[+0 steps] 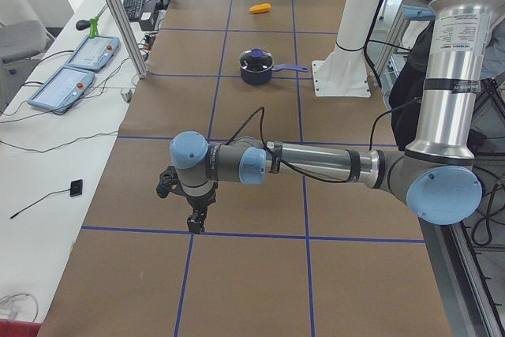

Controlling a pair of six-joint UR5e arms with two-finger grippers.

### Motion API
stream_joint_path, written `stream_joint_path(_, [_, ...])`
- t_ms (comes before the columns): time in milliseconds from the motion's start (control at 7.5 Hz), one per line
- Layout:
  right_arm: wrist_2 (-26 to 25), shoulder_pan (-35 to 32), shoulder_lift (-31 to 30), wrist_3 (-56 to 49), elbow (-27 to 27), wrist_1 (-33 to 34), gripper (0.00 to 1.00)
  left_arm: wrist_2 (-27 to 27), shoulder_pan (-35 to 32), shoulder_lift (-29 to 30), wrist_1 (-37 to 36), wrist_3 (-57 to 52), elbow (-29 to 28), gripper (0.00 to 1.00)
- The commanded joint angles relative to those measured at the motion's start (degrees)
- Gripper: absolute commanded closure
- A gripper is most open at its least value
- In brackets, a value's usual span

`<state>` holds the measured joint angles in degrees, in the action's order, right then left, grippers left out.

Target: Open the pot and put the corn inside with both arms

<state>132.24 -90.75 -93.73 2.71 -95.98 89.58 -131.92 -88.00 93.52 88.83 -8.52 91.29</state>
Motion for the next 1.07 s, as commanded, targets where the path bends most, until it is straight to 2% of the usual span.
stream_joint_path(0, [0.3, 0.0, 0.0, 0.0, 0.0, 0.0, 0.00, -1.1, 0.0, 0.1, -0.1, 0.2, 0.7, 0.01])
stream_joint_path(933, [0.6, 0.0, 0.1, -0.3, -0.4, -0.3, 0.00, -1.6, -0.1, 0.0, 0.5, 0.4, 2.0, 0.01])
